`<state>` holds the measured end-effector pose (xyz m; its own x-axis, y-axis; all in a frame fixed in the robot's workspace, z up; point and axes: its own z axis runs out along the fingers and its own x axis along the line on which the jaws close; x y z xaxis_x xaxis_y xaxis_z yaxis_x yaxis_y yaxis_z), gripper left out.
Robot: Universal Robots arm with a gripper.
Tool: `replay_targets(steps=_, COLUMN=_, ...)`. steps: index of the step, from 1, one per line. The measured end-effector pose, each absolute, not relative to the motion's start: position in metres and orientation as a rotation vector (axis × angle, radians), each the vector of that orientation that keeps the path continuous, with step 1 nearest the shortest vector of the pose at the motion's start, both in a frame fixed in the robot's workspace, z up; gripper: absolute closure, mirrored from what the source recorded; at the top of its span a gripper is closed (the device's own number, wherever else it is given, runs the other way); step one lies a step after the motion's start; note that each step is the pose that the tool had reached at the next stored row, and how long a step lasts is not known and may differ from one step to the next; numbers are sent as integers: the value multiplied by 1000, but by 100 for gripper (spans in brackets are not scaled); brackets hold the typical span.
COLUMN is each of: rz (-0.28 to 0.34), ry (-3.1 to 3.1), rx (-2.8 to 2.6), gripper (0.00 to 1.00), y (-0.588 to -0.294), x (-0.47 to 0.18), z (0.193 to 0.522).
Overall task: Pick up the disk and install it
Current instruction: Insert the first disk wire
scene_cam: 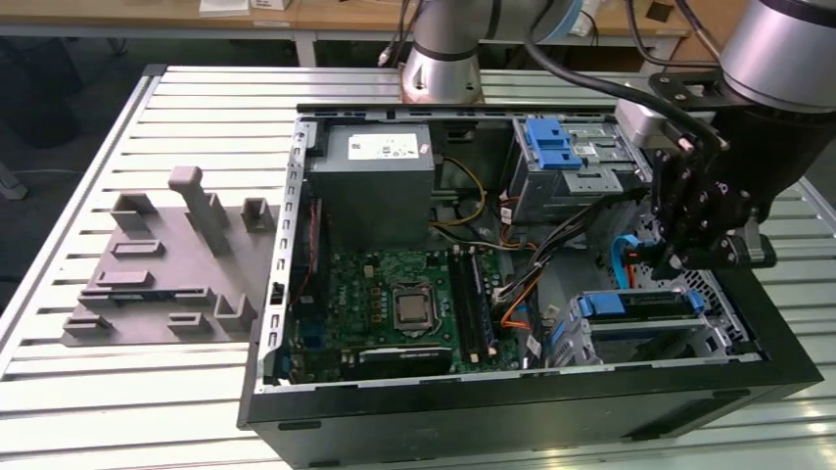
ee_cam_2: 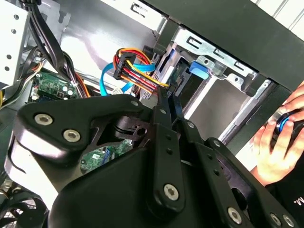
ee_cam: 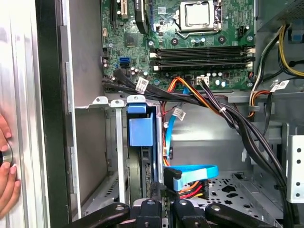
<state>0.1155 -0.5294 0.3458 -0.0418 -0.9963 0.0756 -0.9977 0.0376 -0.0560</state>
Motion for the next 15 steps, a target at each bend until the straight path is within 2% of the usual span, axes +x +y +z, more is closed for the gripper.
replay_targets(steps=15, rz=114, ry=-2238, rx=2153, gripper=84, y=-542, x=121, z=338)
